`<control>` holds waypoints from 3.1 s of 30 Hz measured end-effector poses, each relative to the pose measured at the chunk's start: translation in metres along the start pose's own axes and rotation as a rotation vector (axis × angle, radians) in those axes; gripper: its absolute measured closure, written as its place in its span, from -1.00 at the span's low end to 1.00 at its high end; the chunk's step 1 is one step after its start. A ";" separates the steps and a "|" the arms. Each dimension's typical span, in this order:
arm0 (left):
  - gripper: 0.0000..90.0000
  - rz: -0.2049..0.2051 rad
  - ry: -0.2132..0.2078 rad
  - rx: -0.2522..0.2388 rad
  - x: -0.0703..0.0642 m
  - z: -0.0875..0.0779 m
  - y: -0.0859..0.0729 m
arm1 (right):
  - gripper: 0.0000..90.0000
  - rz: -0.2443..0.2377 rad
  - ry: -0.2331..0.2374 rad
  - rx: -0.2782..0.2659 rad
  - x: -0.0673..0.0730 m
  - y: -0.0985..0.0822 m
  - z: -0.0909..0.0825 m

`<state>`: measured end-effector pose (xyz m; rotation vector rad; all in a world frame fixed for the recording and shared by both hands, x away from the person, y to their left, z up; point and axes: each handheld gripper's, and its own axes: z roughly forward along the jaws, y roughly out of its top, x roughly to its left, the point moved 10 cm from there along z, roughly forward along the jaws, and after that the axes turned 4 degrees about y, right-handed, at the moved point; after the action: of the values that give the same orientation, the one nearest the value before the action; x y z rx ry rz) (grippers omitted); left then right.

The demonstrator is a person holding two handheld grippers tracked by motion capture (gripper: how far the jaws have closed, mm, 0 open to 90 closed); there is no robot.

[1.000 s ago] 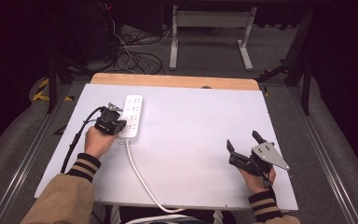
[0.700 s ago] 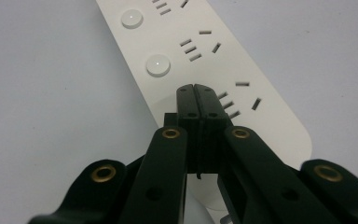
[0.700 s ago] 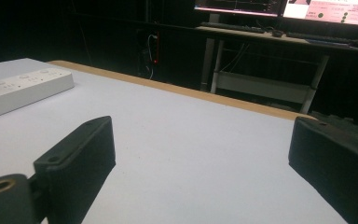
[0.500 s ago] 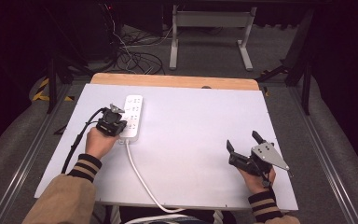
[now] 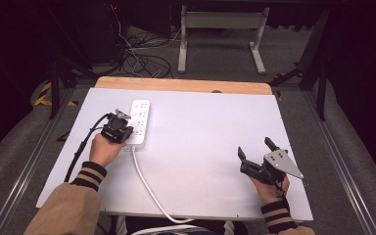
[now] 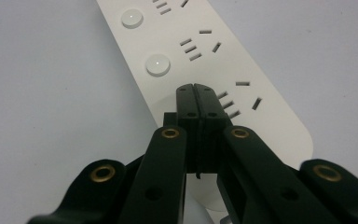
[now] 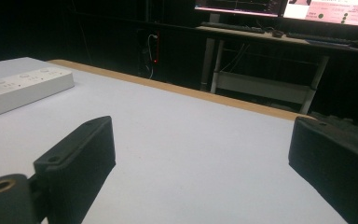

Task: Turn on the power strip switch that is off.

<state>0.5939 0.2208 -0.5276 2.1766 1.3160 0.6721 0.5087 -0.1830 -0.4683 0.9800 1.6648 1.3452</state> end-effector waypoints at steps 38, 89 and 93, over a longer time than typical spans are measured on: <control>1.00 0.017 0.011 -0.002 0.000 0.001 -0.002 | -0.83 -0.004 -0.002 0.003 0.001 0.000 0.000; 1.00 0.015 0.010 -0.026 0.000 0.002 -0.001 | -0.83 -0.004 -0.002 0.005 0.001 -0.001 0.000; 1.00 0.016 0.011 -0.027 0.000 0.002 -0.001 | -0.83 -0.005 -0.006 0.004 0.000 -0.001 0.000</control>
<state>0.5943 0.2205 -0.5299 2.1673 1.2891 0.7049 0.5086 -0.1826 -0.4691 0.9812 1.6653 1.3351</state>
